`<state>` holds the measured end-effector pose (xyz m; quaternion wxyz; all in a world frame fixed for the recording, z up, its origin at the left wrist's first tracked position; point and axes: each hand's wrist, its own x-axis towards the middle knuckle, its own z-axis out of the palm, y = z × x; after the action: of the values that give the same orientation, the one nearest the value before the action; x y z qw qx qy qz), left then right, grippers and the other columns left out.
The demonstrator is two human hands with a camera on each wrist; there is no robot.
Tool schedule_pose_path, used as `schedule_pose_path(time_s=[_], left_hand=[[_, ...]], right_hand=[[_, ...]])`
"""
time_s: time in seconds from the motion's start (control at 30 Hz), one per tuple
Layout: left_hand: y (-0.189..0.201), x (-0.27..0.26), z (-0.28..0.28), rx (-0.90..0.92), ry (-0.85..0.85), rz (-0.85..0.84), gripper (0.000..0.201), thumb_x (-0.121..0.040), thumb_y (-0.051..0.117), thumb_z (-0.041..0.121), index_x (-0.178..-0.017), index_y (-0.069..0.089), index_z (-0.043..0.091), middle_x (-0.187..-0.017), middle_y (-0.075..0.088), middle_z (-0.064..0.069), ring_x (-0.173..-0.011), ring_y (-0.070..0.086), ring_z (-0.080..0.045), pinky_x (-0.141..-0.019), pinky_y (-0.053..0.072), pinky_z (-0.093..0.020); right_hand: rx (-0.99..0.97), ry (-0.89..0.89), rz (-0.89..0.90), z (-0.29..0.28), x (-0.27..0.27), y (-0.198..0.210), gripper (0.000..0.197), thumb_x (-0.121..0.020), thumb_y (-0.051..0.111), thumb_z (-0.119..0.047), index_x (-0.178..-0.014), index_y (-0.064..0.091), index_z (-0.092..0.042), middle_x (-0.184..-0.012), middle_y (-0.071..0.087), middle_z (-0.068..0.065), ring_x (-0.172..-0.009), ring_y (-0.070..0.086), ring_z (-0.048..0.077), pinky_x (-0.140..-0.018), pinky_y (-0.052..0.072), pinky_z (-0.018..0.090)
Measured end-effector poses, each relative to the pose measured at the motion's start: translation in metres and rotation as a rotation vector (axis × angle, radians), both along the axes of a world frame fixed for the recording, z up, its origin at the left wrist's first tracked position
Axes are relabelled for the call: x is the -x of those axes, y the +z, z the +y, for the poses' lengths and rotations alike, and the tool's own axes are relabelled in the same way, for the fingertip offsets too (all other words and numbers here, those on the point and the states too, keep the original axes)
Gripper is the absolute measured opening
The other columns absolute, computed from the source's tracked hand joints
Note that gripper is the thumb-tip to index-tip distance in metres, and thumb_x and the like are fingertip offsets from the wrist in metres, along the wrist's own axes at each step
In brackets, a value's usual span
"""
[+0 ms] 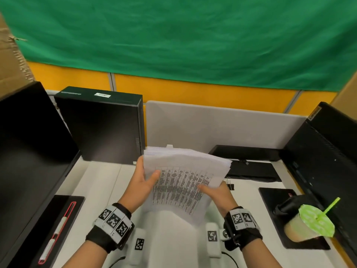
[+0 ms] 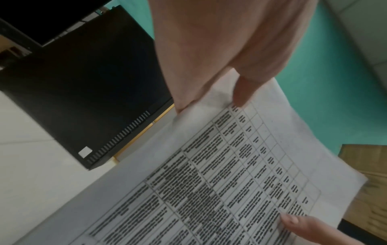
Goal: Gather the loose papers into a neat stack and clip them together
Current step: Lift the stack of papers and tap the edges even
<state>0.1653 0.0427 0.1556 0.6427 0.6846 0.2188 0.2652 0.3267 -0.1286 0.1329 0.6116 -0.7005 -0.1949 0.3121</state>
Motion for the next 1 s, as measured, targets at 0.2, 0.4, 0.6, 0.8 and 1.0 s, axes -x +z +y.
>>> schedule_pose_path(time_s=[0.2,0.4,0.6,0.8,1.0], left_hand=[[0.004,-0.010,-0.009,-0.034,0.100,-0.020,0.034,-0.093,0.052,0.019,-0.123,0.043,0.032,-0.116,0.060,0.011,-0.104,0.061,0.001,-0.073,0.053,-0.008],[0.040,-0.023,-0.006,-0.051,0.359,-0.198,0.032,-0.087,0.054,0.044,-0.099,0.057,0.015,-0.090,0.059,0.010,-0.081,0.058,-0.010,-0.070,0.051,-0.026],[0.039,-0.035,0.001,-0.063,0.462,-0.177,0.026,-0.089,0.059,0.025,-0.111,0.053,0.013,-0.089,0.056,0.006,-0.071,0.058,-0.007,-0.051,0.049,-0.009],[0.002,-0.020,-0.006,-0.018,0.220,-0.015,0.020,-0.098,0.037,0.030,-0.110,0.049,0.020,-0.097,0.061,0.010,-0.091,0.063,-0.009,-0.072,0.055,-0.020],[-0.018,-0.008,-0.006,-0.142,0.311,0.091,0.023,-0.096,0.048,0.020,-0.080,0.065,0.022,-0.082,0.070,0.008,-0.073,0.065,0.002,-0.067,0.051,-0.016]], right_hand=[[0.011,-0.035,-0.024,0.003,-0.004,0.001,0.020,-0.080,0.073,-0.009,-0.092,0.071,-0.025,-0.099,0.076,0.001,-0.096,0.071,0.018,-0.091,0.055,0.043],[0.050,0.039,-0.064,-0.001,0.000,0.004,0.024,-0.081,0.072,-0.012,-0.090,0.068,-0.034,-0.096,0.074,-0.008,-0.098,0.067,0.012,-0.090,0.054,0.038],[0.028,0.051,-0.059,-0.005,-0.001,0.007,0.022,-0.082,0.070,-0.013,-0.088,0.069,-0.034,-0.082,0.075,-0.017,-0.088,0.068,0.000,-0.077,0.054,0.023],[-0.014,-0.088,-0.041,-0.004,-0.003,-0.002,0.018,-0.082,0.071,-0.011,-0.090,0.069,-0.026,-0.093,0.074,-0.005,-0.090,0.070,0.012,-0.075,0.058,0.029],[-0.077,-0.189,-0.086,0.004,0.002,-0.001,0.022,-0.084,0.068,-0.007,-0.084,0.067,-0.029,-0.080,0.073,-0.011,-0.082,0.070,0.008,-0.067,0.055,0.021]])
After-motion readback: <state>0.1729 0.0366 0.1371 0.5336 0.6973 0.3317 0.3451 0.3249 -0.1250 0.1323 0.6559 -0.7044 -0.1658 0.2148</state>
